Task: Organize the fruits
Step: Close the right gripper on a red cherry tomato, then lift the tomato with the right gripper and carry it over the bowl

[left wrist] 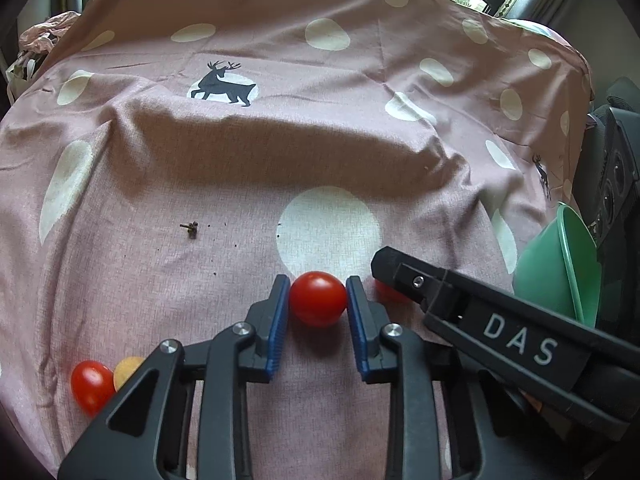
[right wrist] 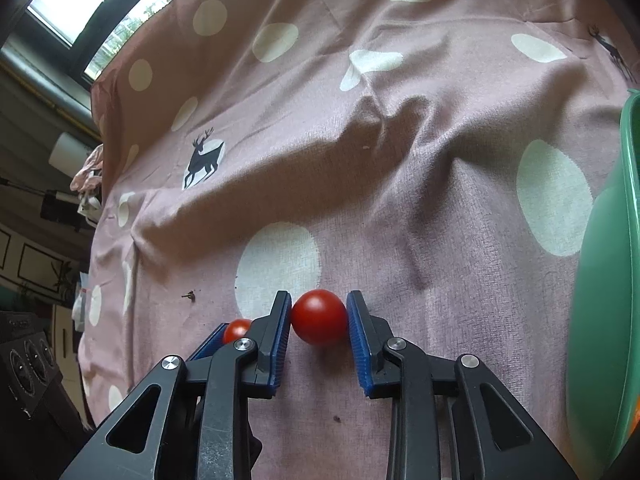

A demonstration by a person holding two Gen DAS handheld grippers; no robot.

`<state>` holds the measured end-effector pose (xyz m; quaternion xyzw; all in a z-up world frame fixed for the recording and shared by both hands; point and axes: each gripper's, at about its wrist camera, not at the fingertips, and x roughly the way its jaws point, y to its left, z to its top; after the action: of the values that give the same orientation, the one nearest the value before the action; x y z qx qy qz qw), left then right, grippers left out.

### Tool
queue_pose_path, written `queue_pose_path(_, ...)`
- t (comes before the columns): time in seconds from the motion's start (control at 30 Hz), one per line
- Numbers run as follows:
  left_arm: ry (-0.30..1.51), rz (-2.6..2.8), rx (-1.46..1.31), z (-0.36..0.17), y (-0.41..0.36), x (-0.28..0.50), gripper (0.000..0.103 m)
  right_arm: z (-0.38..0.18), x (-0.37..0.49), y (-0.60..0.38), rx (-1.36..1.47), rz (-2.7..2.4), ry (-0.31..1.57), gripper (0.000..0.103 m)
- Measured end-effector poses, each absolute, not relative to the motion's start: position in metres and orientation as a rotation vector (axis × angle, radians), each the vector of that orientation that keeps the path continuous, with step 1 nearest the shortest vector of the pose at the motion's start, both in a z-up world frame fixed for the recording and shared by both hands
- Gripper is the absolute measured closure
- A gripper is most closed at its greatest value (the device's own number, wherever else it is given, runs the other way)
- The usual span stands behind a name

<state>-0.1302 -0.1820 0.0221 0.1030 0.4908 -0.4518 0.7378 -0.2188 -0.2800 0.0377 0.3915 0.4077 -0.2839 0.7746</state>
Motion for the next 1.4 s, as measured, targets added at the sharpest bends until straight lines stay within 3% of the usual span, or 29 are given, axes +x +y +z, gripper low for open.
queue_pose_path(1.4,0.708,-1.186,0.185,0.134,-0.127,-0.23,0.075,0.134,-0.318,-0.236,0.772,-0.67,0.577,0.072)
